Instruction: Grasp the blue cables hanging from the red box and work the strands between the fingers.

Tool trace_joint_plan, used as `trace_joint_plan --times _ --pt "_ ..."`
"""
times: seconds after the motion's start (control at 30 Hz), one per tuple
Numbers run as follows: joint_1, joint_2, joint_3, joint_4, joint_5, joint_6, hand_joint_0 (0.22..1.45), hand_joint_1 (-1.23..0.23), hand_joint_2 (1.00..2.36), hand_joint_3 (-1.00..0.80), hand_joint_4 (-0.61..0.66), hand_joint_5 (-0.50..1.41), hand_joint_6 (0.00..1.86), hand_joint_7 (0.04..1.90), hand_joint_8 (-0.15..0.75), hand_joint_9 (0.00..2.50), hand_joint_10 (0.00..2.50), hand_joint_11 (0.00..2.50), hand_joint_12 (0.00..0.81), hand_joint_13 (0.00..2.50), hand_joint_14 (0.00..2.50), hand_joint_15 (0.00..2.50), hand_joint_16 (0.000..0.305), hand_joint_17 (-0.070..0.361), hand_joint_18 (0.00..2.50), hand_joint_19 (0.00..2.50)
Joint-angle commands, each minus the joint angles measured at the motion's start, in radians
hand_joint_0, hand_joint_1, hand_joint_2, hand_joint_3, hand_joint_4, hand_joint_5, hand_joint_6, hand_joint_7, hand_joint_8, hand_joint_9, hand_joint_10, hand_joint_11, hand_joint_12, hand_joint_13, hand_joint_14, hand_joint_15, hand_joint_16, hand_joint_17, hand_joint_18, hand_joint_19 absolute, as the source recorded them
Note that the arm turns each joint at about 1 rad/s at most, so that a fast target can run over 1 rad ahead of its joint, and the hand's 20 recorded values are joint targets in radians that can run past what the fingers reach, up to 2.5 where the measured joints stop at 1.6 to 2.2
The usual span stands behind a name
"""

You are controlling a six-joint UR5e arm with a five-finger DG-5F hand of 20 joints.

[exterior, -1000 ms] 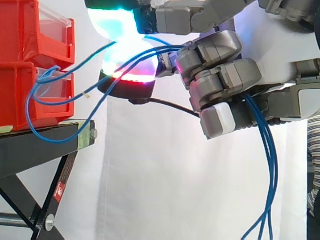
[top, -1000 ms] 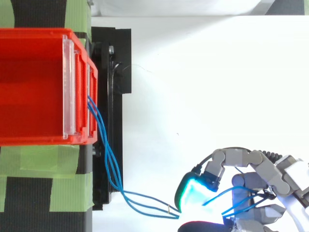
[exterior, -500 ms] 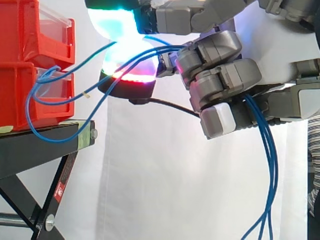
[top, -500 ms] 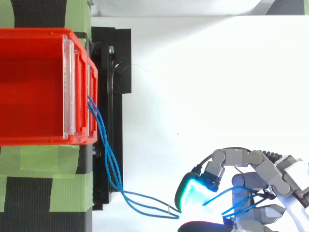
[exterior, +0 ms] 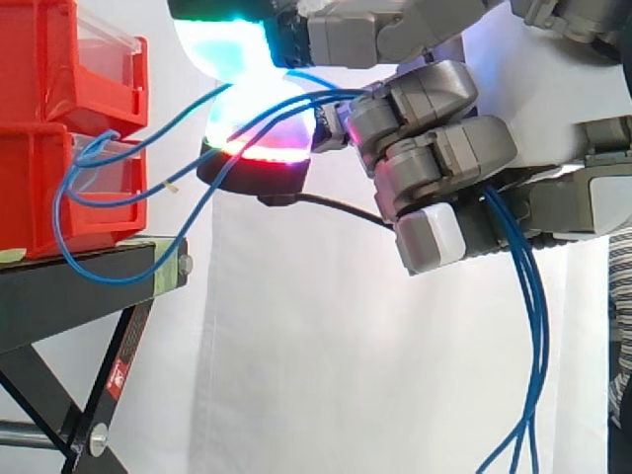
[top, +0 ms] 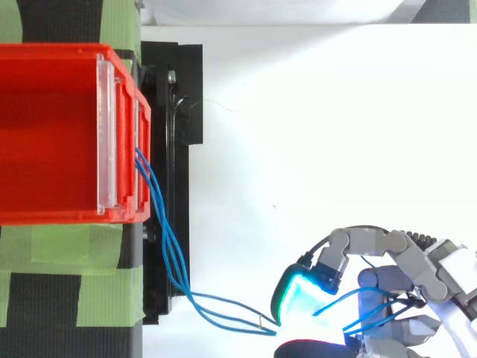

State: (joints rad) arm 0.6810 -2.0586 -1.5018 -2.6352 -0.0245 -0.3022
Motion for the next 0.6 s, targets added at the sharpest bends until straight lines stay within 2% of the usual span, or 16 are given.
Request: trace_joint_plan --times 0.0,0.57 --pt "0.000 0.000 0.000 0.000 0.000 0.000 0.88 -0.61 1.02 -0.42 0.20 0.10 1.23 1.22 0.384 0.99 2.50 2.50 0.419 1.08 2.50 1.64 0.046 0.104 1.46 1.18" --pt "0.000 0.000 0.000 0.000 0.000 0.000 0.88 -0.60 1.02 -0.42 0.20 0.08 1.27 1.20 0.384 0.99 2.50 2.50 0.419 1.08 2.50 1.64 0.046 0.104 1.46 1.18"
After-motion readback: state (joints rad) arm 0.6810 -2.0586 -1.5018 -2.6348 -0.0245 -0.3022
